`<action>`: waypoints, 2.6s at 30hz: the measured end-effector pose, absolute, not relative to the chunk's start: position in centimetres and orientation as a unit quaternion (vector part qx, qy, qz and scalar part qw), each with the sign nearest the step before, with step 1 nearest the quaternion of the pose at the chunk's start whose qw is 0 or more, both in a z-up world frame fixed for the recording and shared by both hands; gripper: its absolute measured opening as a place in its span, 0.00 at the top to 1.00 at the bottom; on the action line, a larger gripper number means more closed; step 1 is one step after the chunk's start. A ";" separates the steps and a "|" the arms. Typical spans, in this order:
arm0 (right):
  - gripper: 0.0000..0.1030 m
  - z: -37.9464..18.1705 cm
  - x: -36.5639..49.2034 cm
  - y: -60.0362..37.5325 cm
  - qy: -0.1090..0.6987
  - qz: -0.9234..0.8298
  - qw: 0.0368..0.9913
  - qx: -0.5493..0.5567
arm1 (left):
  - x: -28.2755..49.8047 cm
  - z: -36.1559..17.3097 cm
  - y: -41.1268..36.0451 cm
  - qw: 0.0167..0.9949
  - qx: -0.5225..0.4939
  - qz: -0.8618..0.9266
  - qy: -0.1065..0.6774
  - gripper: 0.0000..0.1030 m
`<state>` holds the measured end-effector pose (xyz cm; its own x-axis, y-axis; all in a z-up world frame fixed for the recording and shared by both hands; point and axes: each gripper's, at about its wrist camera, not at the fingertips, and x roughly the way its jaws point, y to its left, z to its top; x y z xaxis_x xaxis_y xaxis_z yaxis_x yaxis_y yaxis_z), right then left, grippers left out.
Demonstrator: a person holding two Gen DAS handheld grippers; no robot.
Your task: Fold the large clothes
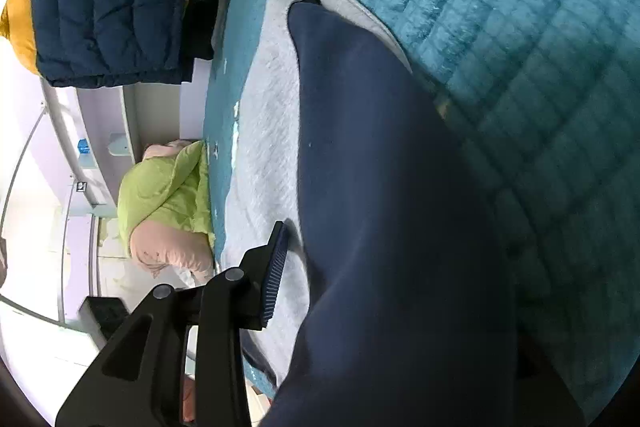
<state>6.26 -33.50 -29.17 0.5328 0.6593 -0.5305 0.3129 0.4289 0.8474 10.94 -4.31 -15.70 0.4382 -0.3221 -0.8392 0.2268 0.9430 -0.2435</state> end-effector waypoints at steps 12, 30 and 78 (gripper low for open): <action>0.83 -23.7 5.3 -29.5 0.503 0.009 0.793 0.342 | 12.0 -15.5 -4.3 0.855 -0.036 -0.128 0.502 0.38; 0.82 -23.8 8.2 -24.1 0.547 -0.090 0.811 0.187 | 17.0 -16.0 -6.8 0.841 0.002 -0.068 0.537 0.42; 0.80 -23.6 8.6 -23.4 0.558 -0.078 0.816 0.130 | 3.9 -22.9 -5.2 0.735 0.011 -0.120 0.667 0.93</action>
<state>8.57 -23.41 -23.59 0.3644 0.0190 -0.9311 0.2720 0.9540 0.1259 3.92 -5.25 -22.94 0.0820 -0.1618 -0.9834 0.1907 0.9711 -0.1438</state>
